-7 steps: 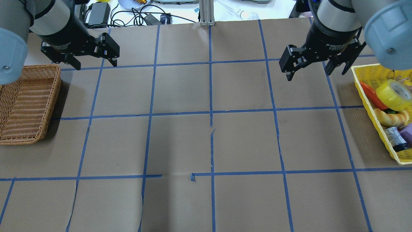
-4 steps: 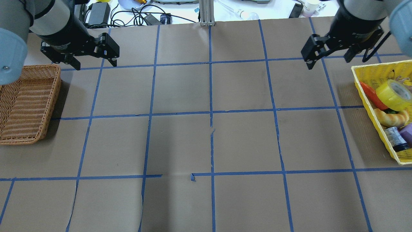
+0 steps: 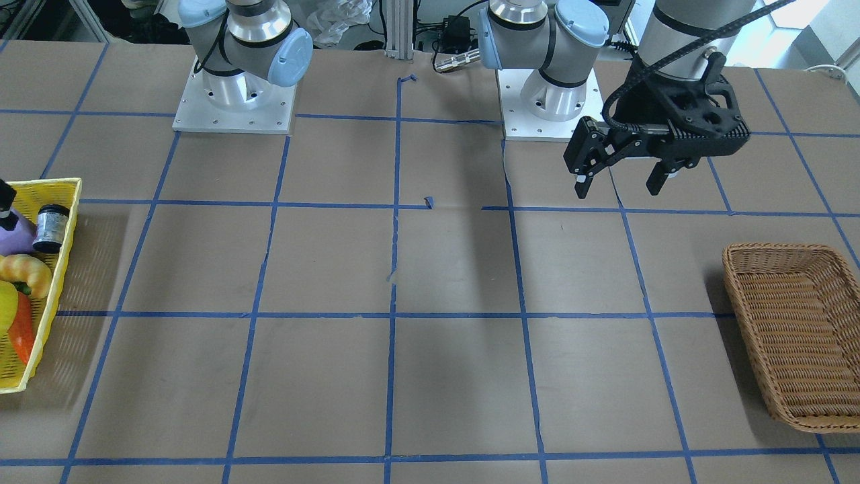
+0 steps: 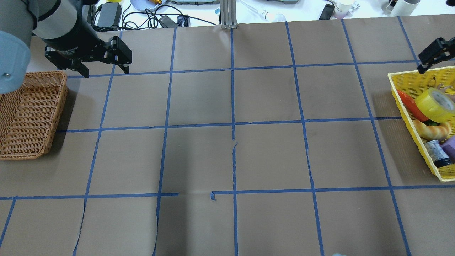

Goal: Transfer tape with both arms
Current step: 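Reach the right gripper into the yellow basket and grasp the yellow tape roll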

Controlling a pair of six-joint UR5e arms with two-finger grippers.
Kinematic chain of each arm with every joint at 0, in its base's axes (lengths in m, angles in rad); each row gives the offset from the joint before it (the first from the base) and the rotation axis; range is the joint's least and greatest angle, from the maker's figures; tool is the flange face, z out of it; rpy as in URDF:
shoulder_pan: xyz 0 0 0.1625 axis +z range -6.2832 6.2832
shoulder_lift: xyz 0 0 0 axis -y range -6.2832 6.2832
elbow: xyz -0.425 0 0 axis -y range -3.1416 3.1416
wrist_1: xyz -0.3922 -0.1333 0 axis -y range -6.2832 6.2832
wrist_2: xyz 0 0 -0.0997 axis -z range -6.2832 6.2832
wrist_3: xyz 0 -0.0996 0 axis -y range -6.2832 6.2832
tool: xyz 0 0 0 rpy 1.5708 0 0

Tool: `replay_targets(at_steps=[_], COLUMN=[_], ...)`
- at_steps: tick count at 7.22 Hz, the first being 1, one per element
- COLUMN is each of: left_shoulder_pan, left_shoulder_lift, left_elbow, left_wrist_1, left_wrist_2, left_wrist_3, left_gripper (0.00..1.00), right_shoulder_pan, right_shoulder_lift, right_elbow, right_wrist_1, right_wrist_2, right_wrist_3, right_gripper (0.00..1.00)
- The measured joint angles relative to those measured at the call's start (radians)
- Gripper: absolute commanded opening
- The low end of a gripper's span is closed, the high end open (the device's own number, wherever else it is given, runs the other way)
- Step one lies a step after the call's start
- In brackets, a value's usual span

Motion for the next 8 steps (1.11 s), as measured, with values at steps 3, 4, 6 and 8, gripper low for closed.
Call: replay_targets(at_steps=[3,4,6,8], left_shoulder_pan=[0.0,0.0,0.0,0.0], left_shoulder_lift=[0.0,0.0,0.0,0.0], left_elbow=[0.0,0.0,0.0,-0.001], left_wrist_1=[0.0,0.0,0.0,0.0], left_wrist_2=[0.001,0.001,0.001,0.001], left_wrist_3=[0.0,0.0,0.0,0.0], left_gripper=[1.0,1.0,1.0,1.0], right_shoulder_pan=[-0.105,-0.121,-0.137,-0.144], right_shoulder_lift=[0.155,0.197,0.275,0.325], right_elbow=[0.002,0.002,0.003,0.014], right_wrist_1=[-0.108,-0.125,-0.169,-0.193], right_wrist_2=[0.097,0.12,0.133,0.131], right_wrist_3=[-0.046,-0.053,-0.056,-0.056], right_gripper=[1.0,1.0,1.0,0.63])
